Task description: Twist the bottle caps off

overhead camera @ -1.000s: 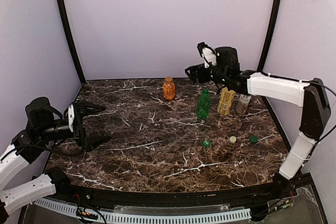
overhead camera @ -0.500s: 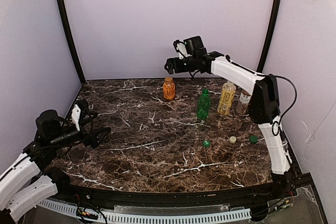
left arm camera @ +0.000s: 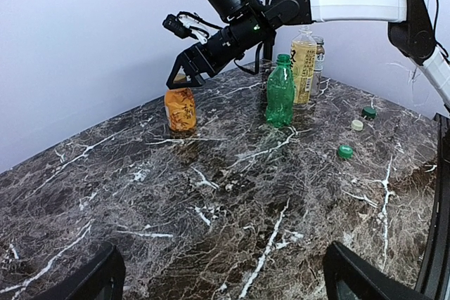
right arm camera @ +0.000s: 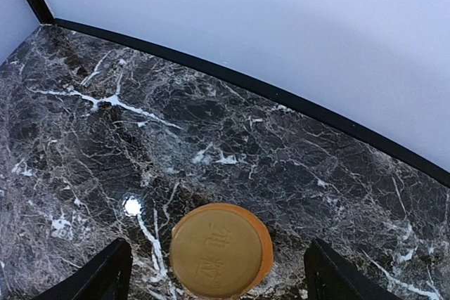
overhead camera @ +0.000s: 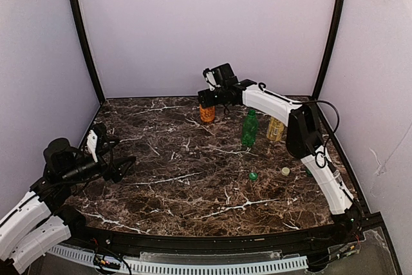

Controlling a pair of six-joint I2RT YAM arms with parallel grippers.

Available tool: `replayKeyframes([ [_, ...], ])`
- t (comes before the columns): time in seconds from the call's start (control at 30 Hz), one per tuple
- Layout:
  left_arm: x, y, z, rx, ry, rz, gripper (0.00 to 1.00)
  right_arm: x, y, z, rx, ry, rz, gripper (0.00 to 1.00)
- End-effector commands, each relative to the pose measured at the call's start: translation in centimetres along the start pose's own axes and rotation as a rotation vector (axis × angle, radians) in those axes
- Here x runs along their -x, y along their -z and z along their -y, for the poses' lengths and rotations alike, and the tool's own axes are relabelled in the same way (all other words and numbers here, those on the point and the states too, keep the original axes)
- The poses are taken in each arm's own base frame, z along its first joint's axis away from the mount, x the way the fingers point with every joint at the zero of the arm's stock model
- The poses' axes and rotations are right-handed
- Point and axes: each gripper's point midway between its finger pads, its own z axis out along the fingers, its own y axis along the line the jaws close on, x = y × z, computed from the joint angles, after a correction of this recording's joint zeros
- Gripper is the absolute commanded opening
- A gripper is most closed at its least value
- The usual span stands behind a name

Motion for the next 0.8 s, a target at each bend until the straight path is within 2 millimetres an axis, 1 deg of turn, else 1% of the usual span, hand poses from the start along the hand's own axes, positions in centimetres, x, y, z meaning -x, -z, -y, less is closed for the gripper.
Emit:
replayKeyframes([
  [0.0, -0.1, 0.0, 0.1, -0.006, 0.014, 0.018, 0.99, -0.1, -1.3, 0.6, -0.043, 0.026, 0.030, 0.82],
  [0.13, 0.0, 0.0, 0.0, -0.003, 0.014, 0.020, 0.99, 0.1, -1.8, 0.9, -0.054, 0.050, 0.051, 0.76],
  [0.23, 0.0, 0.0, 0.1, -0.005, 0.015, 0.022, 0.99, 0.1, -2.0, 0.3, -0.025, 0.068, 0.062, 0.71],
  [0.4, 0.2, 0.1, 0.1, -0.003, 0.008, 0.029, 0.99, -0.3, -2.4, 0.0, 0.016, 0.060, 0.058, 0.59],
  [0.5, 0.2, 0.1, 0.1, -0.004, 0.008, 0.029, 0.99, -0.2, -2.4, -0.3, 0.044, 0.056, 0.063, 0.54],
  [0.57, 0.3, 0.1, 0.1, -0.003, 0.006, 0.032, 0.99, -0.2, -2.4, -0.7, 0.068, 0.060, 0.066, 0.43],
  [0.63, 0.2, 0.1, 0.1, -0.004, 0.006, 0.033, 0.99, -0.1, -2.3, -1.1, 0.085, 0.065, 0.070, 0.28],
  [0.67, 0.3, 0.1, 0.1, -0.003, 0.005, 0.034, 0.99, 0.0, -2.1, -1.1, 0.089, 0.066, 0.071, 0.21],
  [0.73, 0.3, 0.2, 0.1, -0.005, 0.003, 0.036, 0.99, 0.4, -1.6, -1.1, 0.089, 0.067, 0.078, 0.11],
  [0.77, 0.4, 0.2, 0.1, -0.007, 0.002, 0.036, 0.99, 0.7, -1.2, -1.5, 0.114, 0.068, 0.081, 0.07],
])
